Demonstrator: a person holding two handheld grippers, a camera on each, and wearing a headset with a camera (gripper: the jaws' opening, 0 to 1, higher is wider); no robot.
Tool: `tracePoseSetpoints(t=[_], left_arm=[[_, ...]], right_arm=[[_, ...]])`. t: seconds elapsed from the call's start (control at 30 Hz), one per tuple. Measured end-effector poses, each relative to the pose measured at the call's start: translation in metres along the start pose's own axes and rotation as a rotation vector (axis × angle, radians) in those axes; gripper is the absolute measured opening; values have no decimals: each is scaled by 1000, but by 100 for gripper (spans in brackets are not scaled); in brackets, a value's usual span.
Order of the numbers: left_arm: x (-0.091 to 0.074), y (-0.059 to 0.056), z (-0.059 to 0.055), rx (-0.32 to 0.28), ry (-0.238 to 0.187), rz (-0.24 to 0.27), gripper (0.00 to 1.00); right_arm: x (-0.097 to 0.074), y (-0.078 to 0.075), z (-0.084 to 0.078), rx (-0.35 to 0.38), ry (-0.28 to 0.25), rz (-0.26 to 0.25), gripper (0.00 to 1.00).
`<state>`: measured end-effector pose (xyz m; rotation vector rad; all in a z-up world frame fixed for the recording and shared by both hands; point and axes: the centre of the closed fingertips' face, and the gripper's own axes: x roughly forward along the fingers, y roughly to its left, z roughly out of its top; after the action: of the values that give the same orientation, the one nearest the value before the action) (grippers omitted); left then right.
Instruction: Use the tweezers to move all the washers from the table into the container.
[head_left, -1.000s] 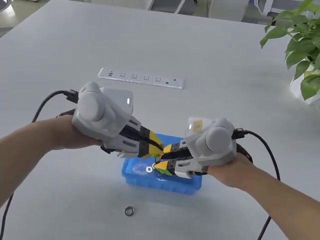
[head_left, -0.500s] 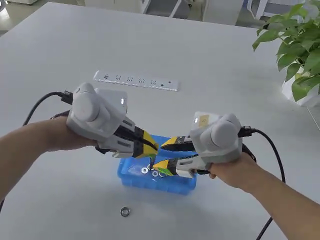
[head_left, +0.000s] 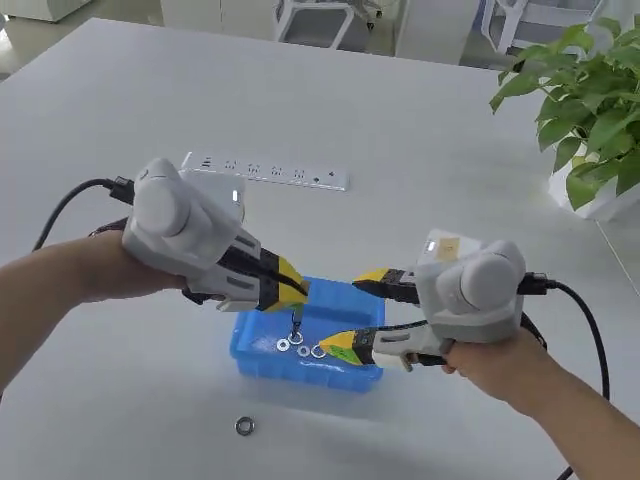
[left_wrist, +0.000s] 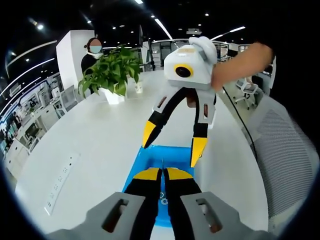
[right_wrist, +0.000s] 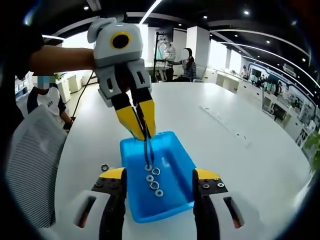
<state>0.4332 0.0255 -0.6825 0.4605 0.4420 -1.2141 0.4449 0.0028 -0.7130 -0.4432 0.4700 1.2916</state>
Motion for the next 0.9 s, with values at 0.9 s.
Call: tracePoseSetpoints(t=[0.9], left_arm=[[-29, -14, 18, -14, -12, 55, 7]], right_arm=[[-50, 20, -23, 89, -19, -92, 84]])
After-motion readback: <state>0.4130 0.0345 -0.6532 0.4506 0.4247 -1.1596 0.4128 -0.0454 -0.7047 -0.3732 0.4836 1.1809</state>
